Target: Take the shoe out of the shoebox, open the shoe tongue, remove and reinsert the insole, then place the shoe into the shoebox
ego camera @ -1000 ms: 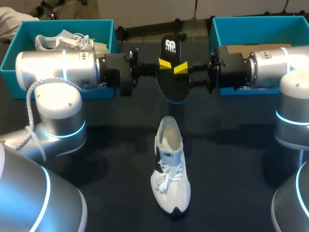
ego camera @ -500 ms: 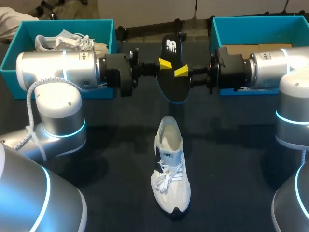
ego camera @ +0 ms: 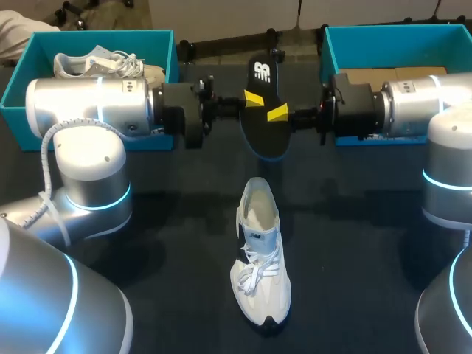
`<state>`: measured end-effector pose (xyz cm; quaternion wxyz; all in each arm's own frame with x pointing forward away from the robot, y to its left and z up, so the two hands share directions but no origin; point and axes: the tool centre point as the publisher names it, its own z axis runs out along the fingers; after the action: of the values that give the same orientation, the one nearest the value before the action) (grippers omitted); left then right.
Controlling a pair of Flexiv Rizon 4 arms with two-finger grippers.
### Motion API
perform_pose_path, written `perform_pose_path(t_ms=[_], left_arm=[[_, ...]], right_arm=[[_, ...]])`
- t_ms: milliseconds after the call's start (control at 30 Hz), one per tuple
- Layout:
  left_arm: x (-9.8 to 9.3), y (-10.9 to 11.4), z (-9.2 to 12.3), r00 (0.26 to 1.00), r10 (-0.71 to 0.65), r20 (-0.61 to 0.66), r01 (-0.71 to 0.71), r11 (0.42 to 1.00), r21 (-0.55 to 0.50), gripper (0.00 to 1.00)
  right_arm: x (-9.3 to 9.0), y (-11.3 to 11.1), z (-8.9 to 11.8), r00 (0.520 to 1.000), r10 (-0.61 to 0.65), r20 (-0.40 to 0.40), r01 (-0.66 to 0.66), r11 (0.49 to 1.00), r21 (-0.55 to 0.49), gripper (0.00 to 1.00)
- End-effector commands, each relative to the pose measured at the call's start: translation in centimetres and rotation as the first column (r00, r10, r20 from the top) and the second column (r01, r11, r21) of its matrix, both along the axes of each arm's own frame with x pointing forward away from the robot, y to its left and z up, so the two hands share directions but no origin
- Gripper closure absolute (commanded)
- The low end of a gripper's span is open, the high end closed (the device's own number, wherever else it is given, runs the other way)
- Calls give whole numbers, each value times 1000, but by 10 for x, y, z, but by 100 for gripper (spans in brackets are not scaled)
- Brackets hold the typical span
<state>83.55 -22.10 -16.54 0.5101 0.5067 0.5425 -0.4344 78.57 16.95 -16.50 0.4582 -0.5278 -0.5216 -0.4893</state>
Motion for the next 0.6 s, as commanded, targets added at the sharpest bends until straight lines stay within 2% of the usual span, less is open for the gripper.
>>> perform_pose_path(t_ms=[33, 333, 467, 600], left_arm=[[-5, 11, 3, 1000, -19, -18, 20, 1000, 21, 0], [-17, 49, -13, 990, 7, -138, 15, 987, 163, 0], [-24, 63, -21, 959, 59, -276, 22, 958, 284, 0], [-24, 63, -21, 959, 59, -276, 22, 958, 284, 0]], right_arm=[[-1, -1, -5, 1000, -8, 25, 7, 1000, 10, 100], [-3, -12, -11, 993, -14, 121, 13, 1000, 12, 100], [-2, -13, -16, 989, -11, 150, 10, 1000, 5, 100], [-2, -13, -19, 987, -4, 158, 2, 1000, 17, 100]])
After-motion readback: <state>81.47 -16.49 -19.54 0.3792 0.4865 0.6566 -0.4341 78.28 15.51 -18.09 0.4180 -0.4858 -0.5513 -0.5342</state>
